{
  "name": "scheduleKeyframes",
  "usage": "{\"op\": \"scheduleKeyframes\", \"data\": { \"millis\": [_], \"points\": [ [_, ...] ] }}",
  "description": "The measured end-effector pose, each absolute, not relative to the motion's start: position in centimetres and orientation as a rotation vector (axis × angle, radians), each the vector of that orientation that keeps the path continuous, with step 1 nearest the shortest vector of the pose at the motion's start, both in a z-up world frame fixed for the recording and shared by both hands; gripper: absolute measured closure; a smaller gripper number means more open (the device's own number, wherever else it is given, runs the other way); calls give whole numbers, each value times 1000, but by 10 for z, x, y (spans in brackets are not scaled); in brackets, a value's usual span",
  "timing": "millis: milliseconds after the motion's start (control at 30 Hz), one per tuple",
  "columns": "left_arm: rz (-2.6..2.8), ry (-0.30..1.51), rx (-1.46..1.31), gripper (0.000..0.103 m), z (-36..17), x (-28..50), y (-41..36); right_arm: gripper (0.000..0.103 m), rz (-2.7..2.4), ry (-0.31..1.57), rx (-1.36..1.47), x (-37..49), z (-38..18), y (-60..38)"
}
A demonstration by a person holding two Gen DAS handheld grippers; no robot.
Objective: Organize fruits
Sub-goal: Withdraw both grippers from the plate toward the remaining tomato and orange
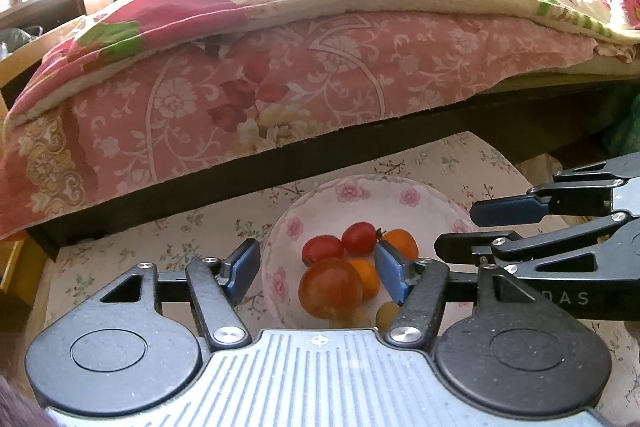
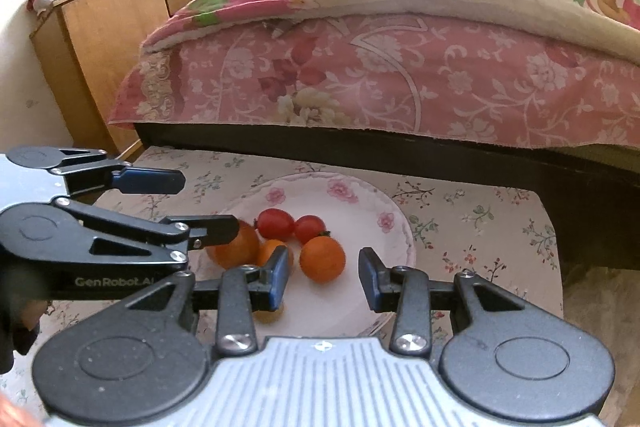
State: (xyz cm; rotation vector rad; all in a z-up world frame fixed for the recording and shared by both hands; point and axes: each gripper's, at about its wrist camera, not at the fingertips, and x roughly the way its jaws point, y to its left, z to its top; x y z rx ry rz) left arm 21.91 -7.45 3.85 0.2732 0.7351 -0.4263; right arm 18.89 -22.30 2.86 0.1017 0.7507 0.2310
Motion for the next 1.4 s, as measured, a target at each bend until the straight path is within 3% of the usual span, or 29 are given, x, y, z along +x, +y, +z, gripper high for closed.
{"op": "scheduleKeyframes", "data": {
  "millis": [833,1400],
  "points": [
    [-442,827,319,32,26,163,-47,64,291,854,83,137,17,-192],
    [-445,895,357,29,-5,164,-45,64,291,922,91,146,-16,-185]
  ]
}}
